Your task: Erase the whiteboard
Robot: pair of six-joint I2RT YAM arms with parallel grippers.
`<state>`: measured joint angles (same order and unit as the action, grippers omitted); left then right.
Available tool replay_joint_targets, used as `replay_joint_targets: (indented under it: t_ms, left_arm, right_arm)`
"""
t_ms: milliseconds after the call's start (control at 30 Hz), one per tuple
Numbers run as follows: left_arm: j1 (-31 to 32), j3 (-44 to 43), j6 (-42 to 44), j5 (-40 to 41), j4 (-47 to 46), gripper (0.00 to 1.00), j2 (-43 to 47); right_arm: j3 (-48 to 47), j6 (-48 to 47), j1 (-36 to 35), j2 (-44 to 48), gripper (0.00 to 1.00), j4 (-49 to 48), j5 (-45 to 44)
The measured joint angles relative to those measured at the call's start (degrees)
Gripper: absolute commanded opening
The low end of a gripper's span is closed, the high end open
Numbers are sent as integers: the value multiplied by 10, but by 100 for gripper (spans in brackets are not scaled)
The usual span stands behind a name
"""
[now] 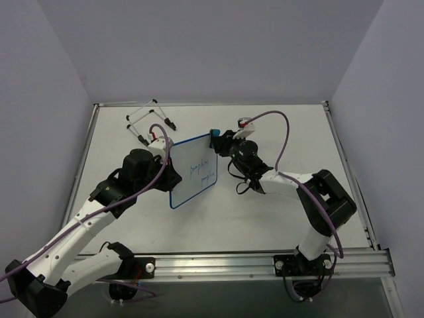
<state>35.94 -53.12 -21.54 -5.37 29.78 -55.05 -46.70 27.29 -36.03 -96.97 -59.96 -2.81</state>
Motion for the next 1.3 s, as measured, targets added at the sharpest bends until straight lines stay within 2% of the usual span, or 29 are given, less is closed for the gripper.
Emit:
replay_joint_targets:
  t_ms: [133,300,667,833,1067,1300]
  left_arm:
    - [0,0,-1,0,0,2,0]
    - [2,0,3,-3,1,2,0]
    - [3,0,-1,18,9,2,2]
    - [3,0,2,21,12,2,2]
    - [3,0,13,12,8,2,1]
    - [3,0,28,-27,-18,2,-22]
  right_arm:
    - [1,7,23,-22,3,-7,22]
    - [23,12,14,-17,2,-33,12]
    - [33,-17,-169,64,2,-25,-121]
    - [31,-20,-210,80,2,-33,-139]
    - [57,-12,-198,82,2,-71,-128]
    - [166,38,-84,56,2,-155,-47]
